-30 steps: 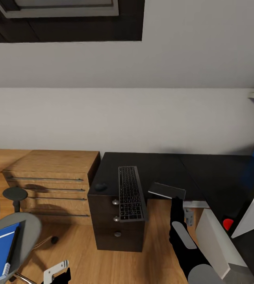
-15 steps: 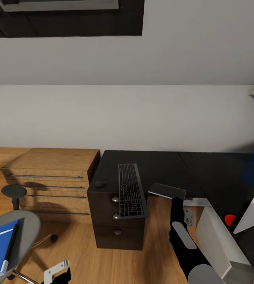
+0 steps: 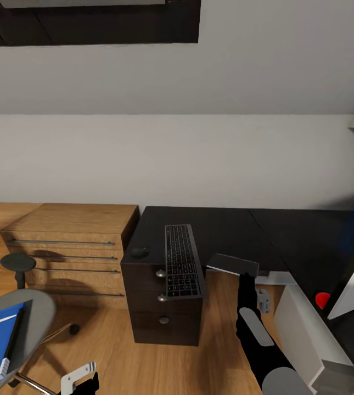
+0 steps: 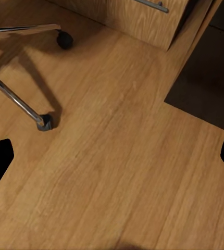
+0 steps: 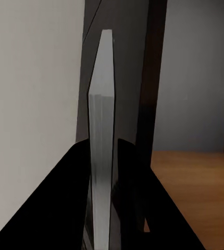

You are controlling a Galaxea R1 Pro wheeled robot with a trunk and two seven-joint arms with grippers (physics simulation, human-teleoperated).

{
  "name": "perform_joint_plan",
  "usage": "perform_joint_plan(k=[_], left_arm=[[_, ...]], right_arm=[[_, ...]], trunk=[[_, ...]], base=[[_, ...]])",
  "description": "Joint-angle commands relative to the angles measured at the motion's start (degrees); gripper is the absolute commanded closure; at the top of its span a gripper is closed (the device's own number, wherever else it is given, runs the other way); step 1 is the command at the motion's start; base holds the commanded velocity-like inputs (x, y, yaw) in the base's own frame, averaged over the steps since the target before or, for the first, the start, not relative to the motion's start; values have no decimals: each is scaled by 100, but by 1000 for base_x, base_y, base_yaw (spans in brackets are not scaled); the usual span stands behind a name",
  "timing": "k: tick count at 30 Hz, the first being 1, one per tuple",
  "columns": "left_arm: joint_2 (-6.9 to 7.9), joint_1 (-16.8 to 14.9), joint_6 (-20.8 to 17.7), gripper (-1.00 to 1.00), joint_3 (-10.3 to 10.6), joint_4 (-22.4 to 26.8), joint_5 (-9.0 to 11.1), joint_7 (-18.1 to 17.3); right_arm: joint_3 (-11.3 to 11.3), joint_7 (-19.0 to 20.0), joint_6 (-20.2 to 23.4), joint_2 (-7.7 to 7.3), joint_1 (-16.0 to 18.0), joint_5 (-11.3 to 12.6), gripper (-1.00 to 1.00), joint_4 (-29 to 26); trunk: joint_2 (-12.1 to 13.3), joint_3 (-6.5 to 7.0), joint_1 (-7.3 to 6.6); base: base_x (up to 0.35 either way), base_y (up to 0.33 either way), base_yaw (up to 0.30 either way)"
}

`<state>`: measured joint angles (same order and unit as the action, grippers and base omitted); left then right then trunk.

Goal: In the bedroom, organize the workspace by keeping the computer under the desk, ensuring the monitor is on the desk, placing the keyboard on the desk next to the monitor, placing the mouse on the desk next to the keyboard, moving the folder from the swivel chair onto the desk next to the mouse, stacking the notebook on top of the folder with the pen on top of the notebook, and positioning the swivel chair next to the desk.

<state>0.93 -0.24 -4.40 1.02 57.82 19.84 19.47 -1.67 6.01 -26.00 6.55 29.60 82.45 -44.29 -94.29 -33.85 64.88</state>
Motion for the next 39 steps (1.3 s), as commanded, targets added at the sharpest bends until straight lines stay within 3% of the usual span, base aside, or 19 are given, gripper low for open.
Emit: perform_joint_plan(k=[1, 25, 32, 39], left_arm=[[4, -2, -26, -100, 12, 10, 29, 31], [12, -2, -12, -100, 12, -34, 21, 31], [9, 0, -5, -100, 12, -42, 13, 31], [12, -2, -21, -100, 19, -42, 11, 31]], right_arm=[[-13, 70, 7, 4, 2, 218, 100, 35], [-28, 105, 49, -2, 2, 239, 100, -15], [-29, 110, 19, -9, 2, 228, 100, -18], [-33, 102, 23, -93, 2, 220, 100, -18]], trunk=[[-2, -7, 0], [-2, -7, 0], [-2, -7, 0], [-2, -7, 0]], base=[[0, 0, 0], [0, -1, 0], [0, -169, 0], [61, -30, 0]])
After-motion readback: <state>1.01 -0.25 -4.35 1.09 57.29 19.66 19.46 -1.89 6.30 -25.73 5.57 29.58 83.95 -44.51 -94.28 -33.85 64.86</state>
